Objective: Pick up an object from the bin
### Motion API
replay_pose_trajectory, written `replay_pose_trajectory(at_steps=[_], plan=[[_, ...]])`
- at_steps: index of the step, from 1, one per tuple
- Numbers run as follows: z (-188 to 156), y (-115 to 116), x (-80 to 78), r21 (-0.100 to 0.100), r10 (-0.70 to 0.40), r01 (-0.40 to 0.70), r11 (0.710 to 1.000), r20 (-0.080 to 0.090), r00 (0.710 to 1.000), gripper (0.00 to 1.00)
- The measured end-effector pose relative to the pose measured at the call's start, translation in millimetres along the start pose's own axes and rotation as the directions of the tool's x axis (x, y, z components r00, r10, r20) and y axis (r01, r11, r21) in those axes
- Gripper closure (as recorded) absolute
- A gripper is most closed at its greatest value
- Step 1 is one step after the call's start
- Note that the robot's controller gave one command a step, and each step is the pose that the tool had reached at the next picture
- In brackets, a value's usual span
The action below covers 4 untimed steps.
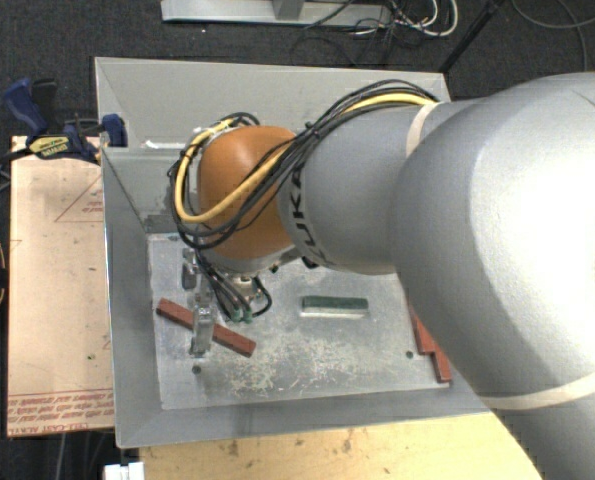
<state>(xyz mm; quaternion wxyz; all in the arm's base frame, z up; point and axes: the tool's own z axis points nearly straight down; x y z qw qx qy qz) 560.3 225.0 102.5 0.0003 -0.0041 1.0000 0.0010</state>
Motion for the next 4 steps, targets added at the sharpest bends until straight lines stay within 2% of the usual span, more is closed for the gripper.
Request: replay_pose_trajectory(at_steps=[1, 2, 4], plan=[[30, -2, 7.8, 0.001, 0.090, -0.090, 0.996, 0.000, 0.996, 0.00], [32, 15, 7.5, 0.000, 0.175, -0.175, 0.985, 0.001, 0.985, 1.00], [31, 15, 7.8, 0.000, 0.175, -0.175, 0.985, 0.001, 0.985, 1.00]])
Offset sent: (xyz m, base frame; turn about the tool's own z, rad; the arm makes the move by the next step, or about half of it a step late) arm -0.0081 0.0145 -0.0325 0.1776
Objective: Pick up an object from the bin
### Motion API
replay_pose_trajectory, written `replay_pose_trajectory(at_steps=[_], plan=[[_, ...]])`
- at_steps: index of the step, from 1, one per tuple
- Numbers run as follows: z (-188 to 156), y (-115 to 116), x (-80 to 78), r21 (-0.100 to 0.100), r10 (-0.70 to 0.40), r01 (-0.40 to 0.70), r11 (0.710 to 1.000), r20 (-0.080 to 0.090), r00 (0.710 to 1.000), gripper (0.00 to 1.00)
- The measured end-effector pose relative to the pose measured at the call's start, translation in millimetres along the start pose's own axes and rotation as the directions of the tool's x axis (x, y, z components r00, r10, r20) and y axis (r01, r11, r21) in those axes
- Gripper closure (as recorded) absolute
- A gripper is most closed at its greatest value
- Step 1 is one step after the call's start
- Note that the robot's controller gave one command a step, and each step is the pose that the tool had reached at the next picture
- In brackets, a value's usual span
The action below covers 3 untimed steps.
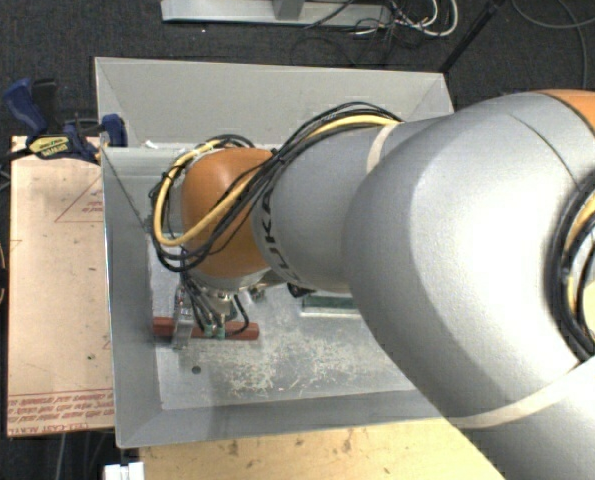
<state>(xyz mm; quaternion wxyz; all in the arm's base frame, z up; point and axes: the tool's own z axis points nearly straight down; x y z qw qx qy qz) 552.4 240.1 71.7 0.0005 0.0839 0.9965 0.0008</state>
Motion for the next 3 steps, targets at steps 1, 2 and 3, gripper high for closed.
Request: replay_pose_trajectory(at_steps=[1, 2, 3], plan=[[-8, -1, 1.5, 0.004, 0.000, 0.000, 1.000, -0.006, 1.000, 1.00], [-29, -1, 1.8, 0.004, 0.000, 0.000, 1.000, -0.007, 1.000, 1.00], [-48, 0, 0.5, 0.001, 0.000, 0.000, 1.000, -0.003, 1.000, 1.00]])
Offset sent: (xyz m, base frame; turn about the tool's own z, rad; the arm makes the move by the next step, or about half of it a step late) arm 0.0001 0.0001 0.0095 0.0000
